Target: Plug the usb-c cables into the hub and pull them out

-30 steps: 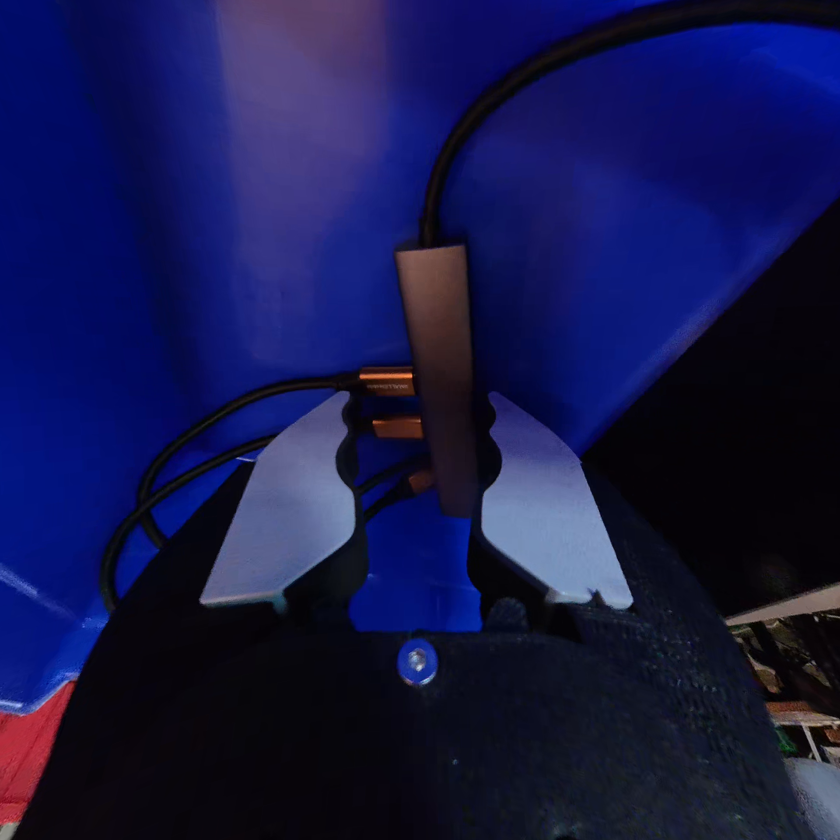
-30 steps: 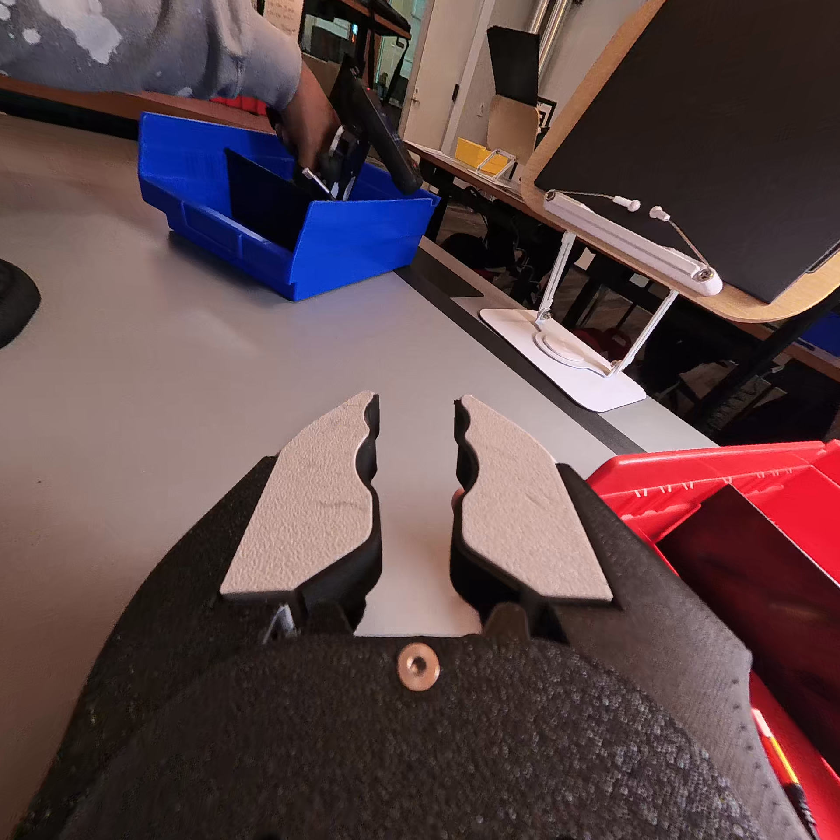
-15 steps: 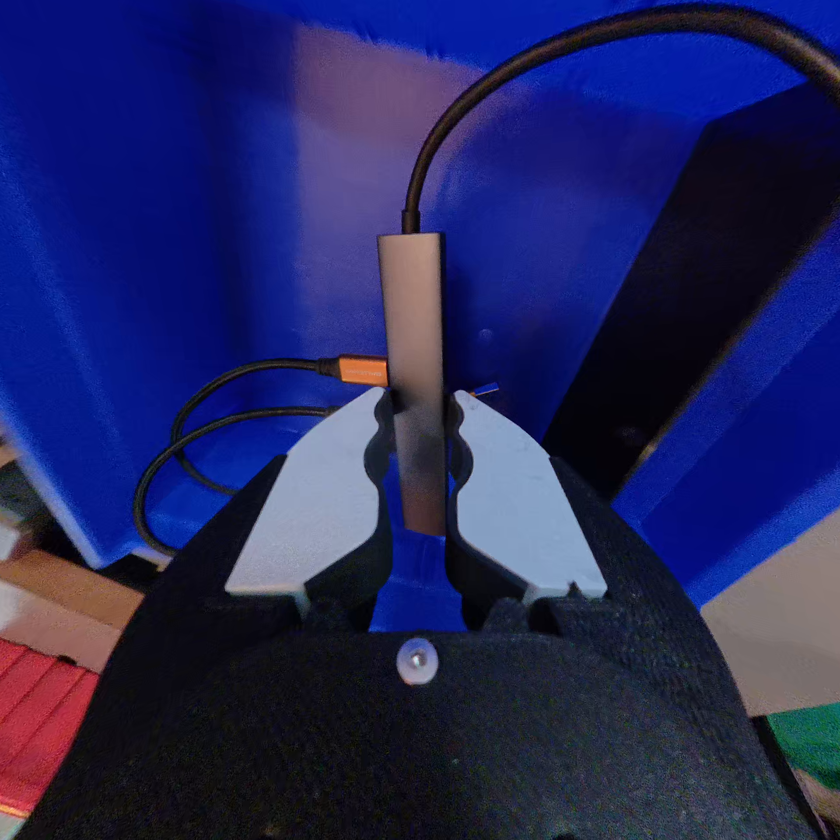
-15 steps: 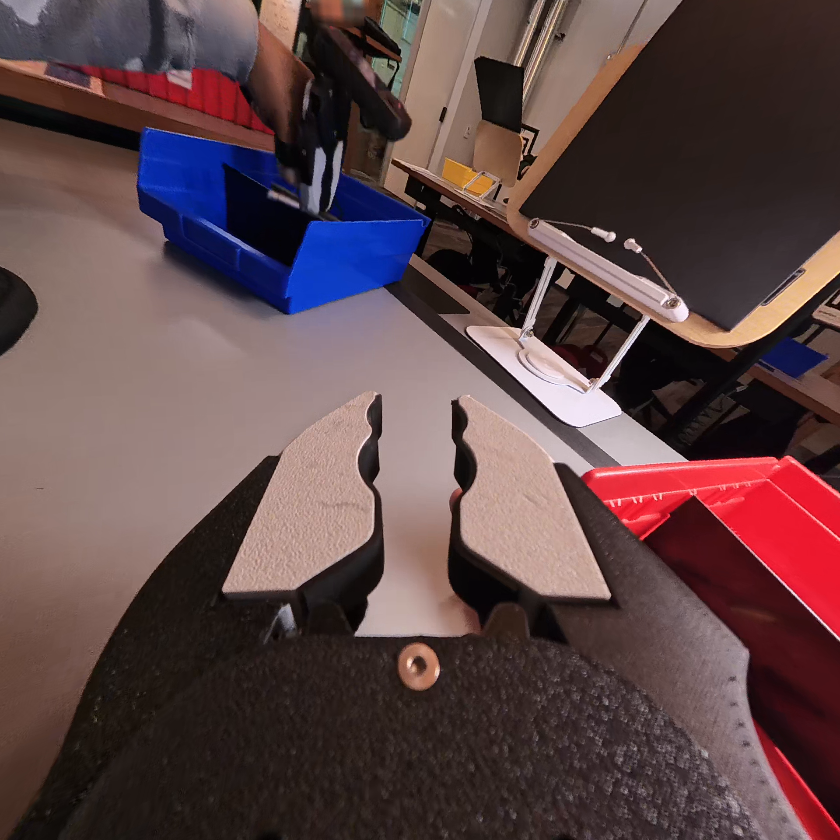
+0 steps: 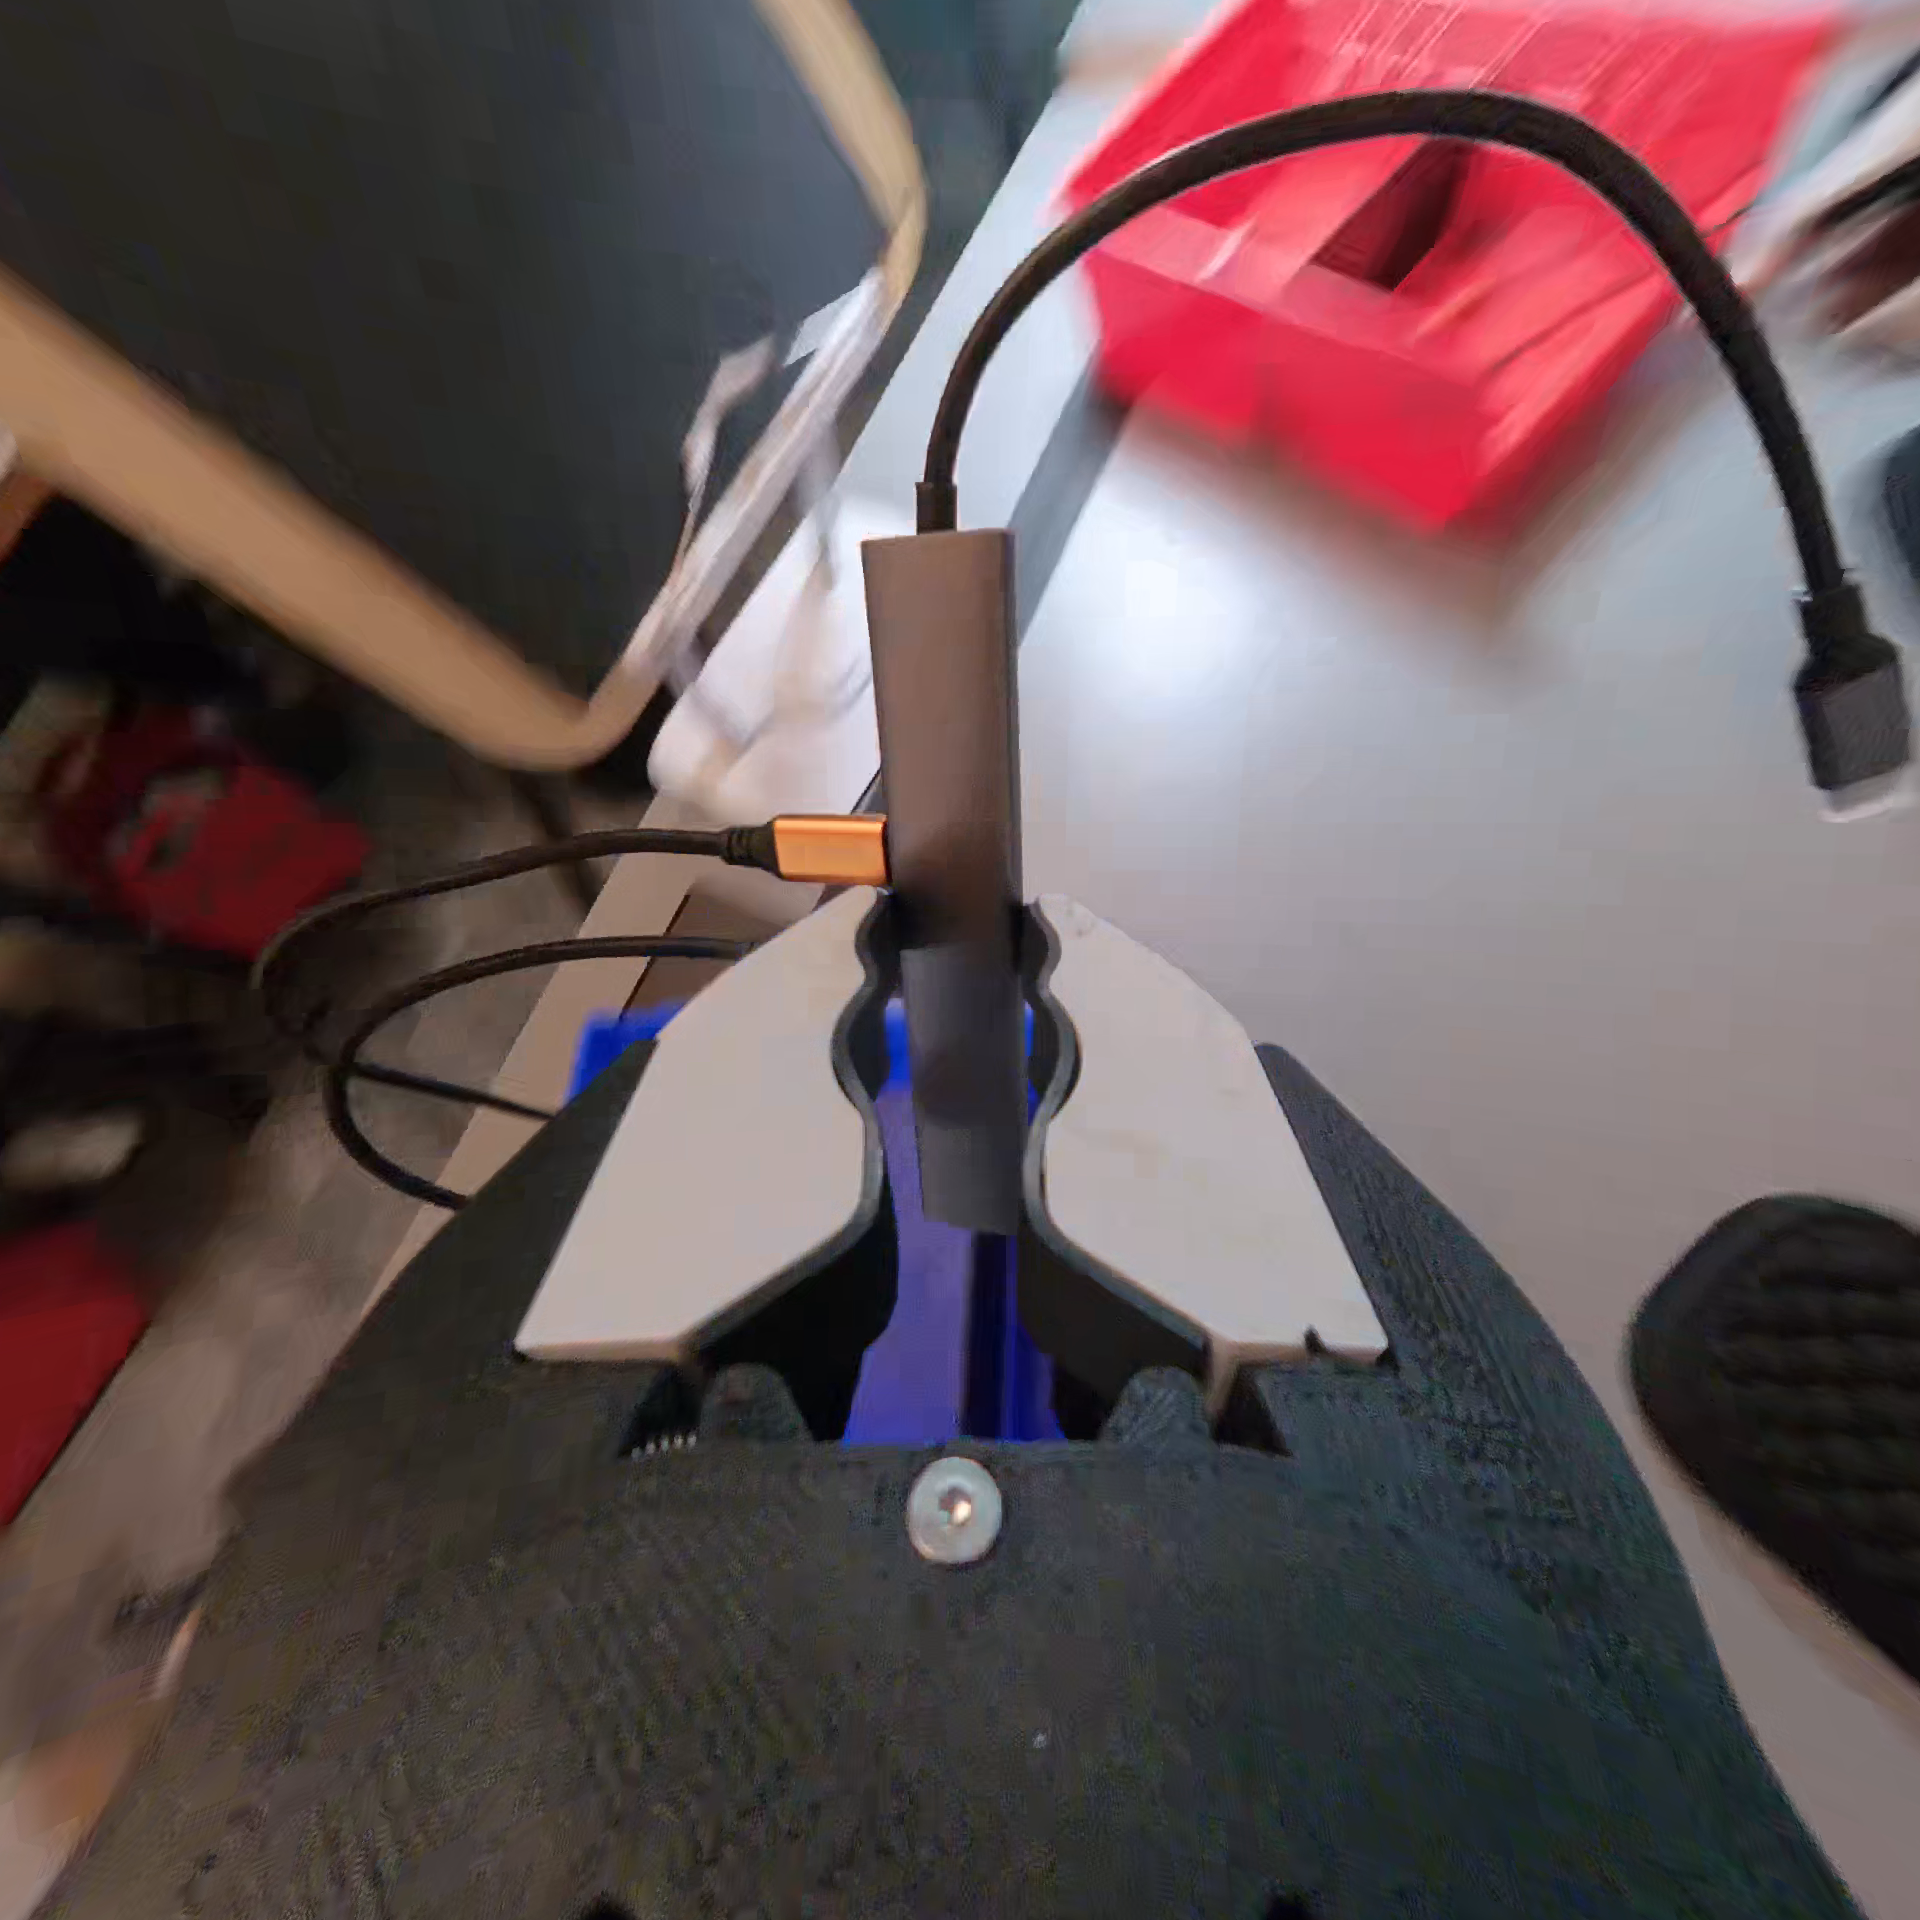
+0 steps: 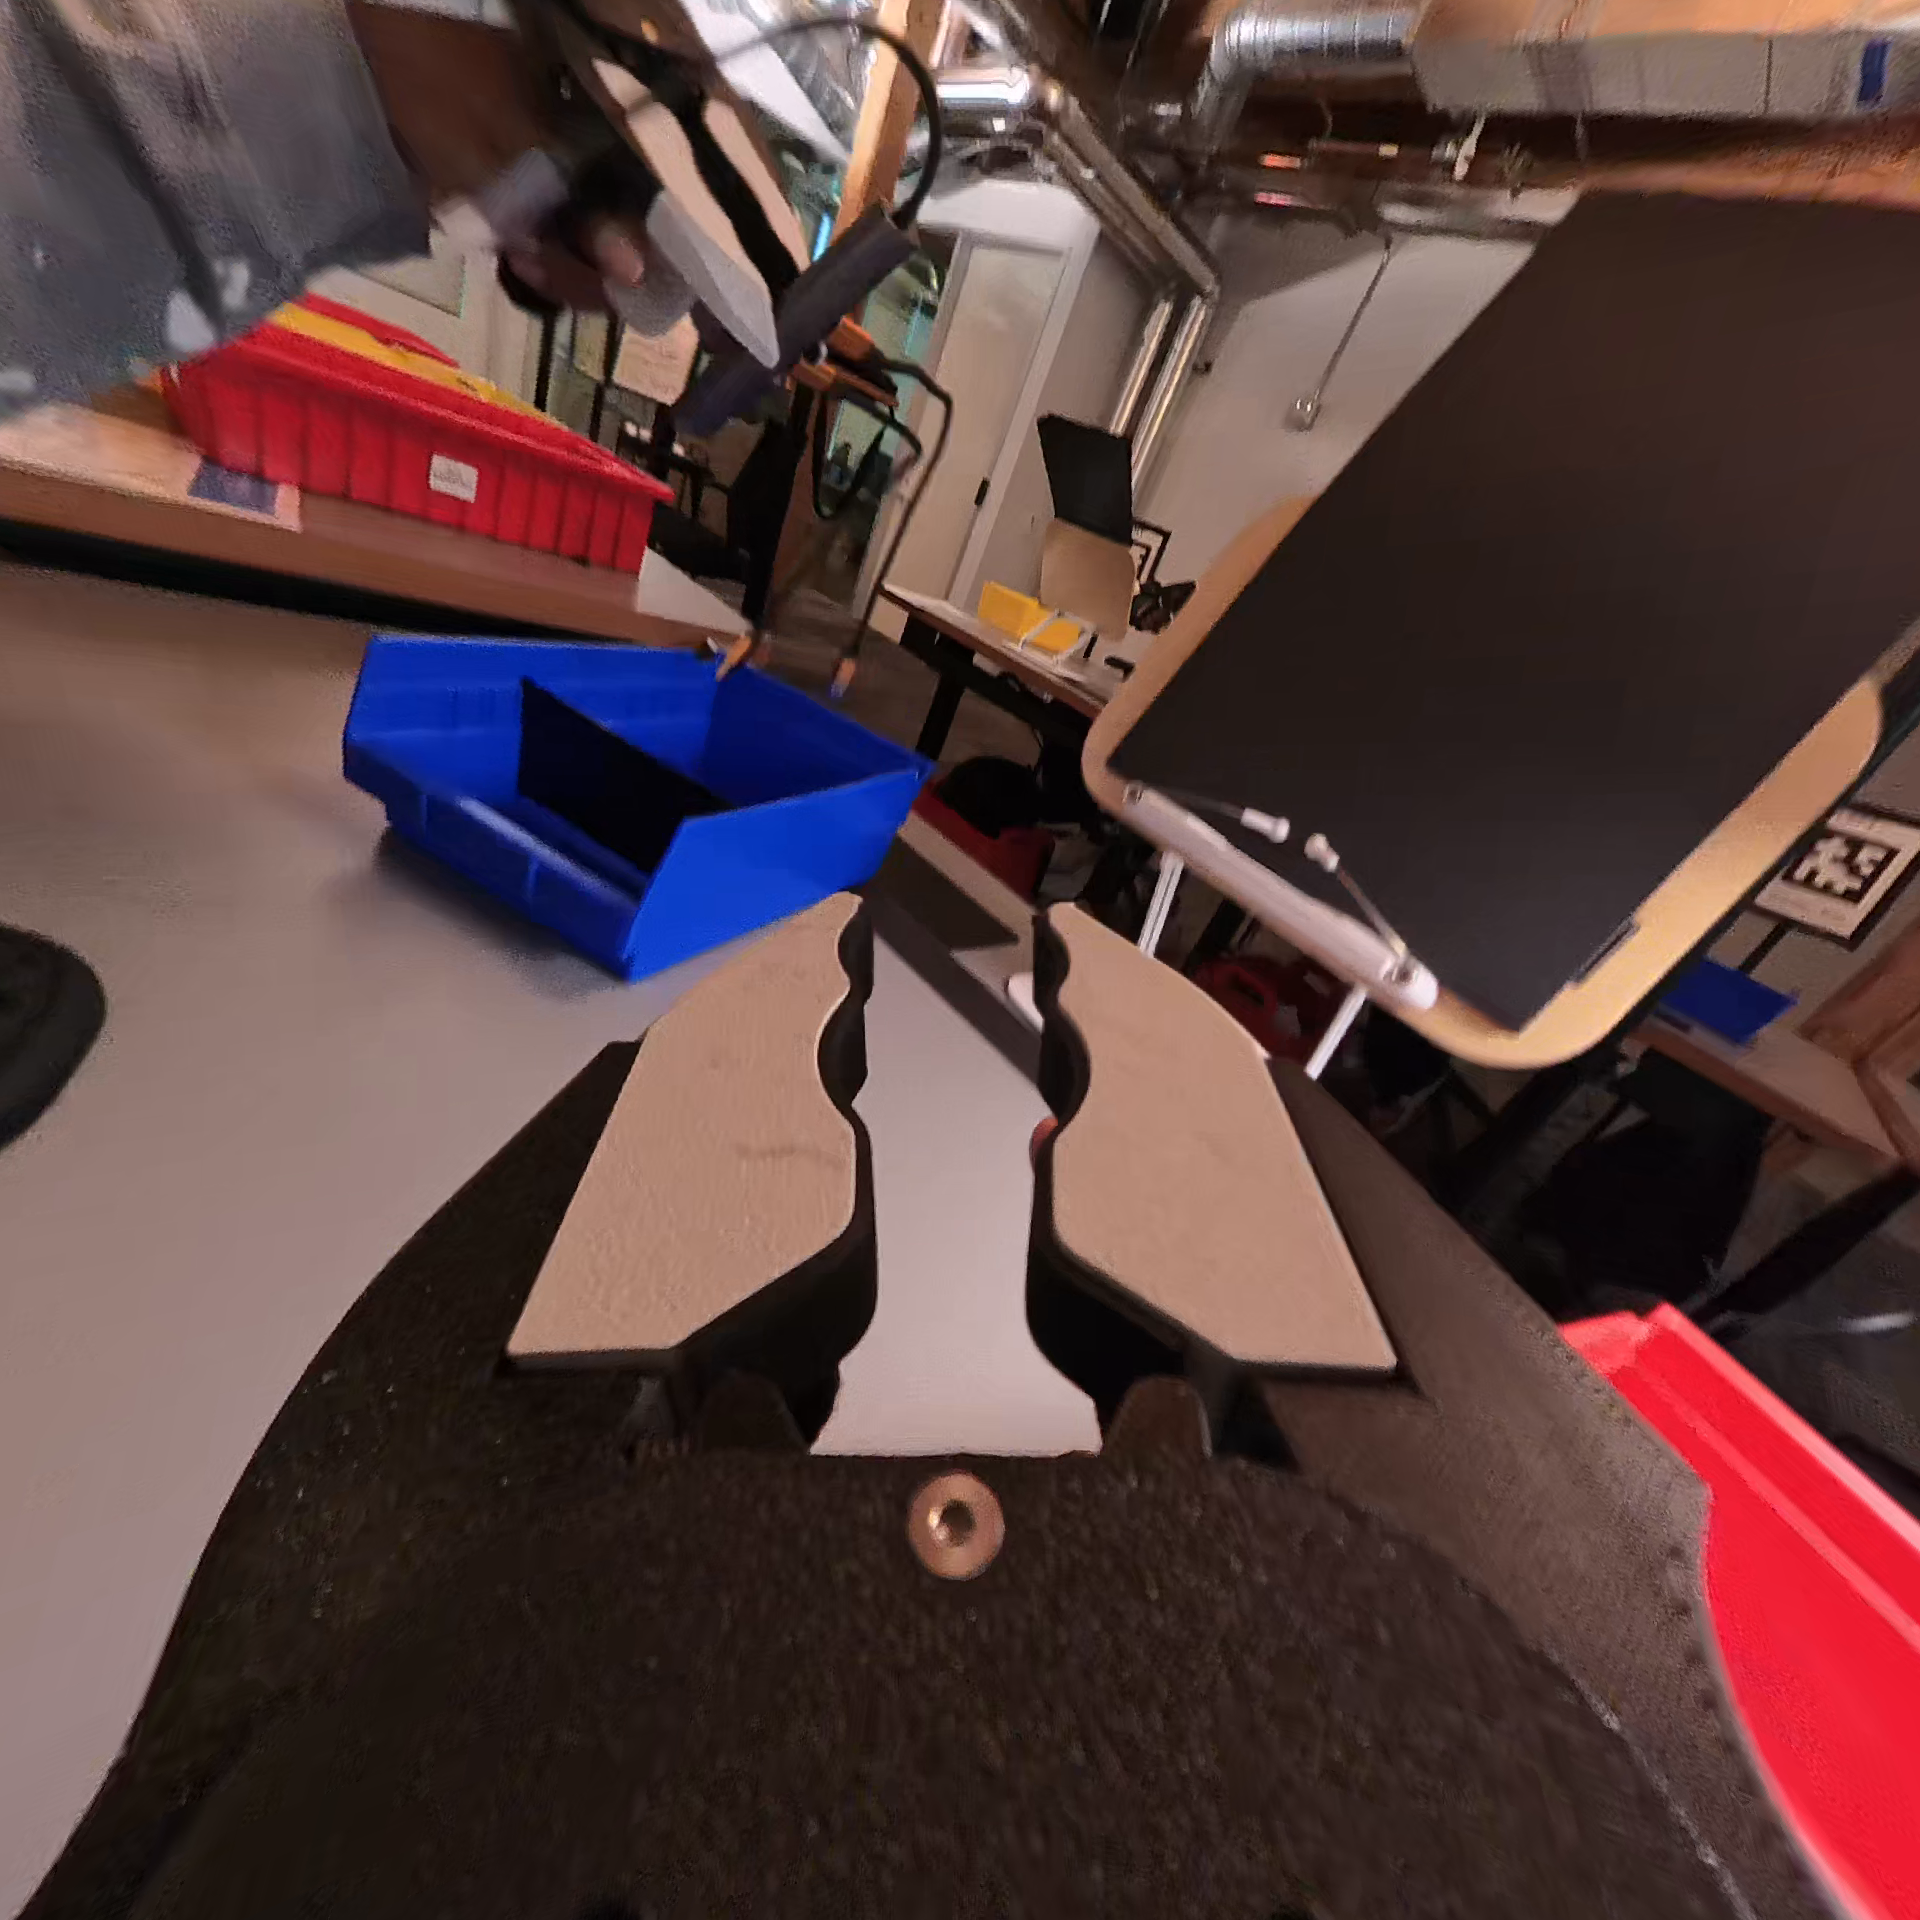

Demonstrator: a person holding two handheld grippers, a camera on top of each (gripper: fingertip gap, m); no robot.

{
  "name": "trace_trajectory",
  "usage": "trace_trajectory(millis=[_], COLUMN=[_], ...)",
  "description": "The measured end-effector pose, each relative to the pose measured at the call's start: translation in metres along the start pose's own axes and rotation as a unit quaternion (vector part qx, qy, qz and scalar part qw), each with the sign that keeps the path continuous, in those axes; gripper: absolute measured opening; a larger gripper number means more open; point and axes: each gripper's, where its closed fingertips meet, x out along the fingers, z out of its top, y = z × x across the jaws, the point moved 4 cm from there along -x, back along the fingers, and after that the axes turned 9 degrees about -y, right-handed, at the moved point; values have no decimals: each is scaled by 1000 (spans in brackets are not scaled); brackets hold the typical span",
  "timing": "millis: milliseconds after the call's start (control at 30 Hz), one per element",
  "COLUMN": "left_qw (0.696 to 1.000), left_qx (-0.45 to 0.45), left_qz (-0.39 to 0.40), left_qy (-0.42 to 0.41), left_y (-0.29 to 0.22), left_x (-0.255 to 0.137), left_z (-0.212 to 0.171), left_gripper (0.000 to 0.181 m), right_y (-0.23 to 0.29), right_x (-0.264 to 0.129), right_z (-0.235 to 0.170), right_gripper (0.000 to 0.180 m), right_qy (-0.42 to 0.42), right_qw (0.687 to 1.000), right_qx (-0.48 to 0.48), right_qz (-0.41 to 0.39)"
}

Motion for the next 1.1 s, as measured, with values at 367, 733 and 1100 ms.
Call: trace_trajectory(millis=[367,733,1100], left_qw=[852,820,947], left_qx=[19,-25,43], left_qz=[-384,-502,-225], left_qy=[-355,-273,-224], left_y=[-172,-210,-191], left_x=[31,83,115], left_z=[75,43,53], left_gripper=[23,22,19], right_y=[3,53,19], right_x=[49,34,34], right_z=[123,63,46], right_gripper=[35,7,7], right_qy=[-99,29,113], right_qw=[981,936,950], right_qx=[-118,-95,36], right_qz=[116,338,291])
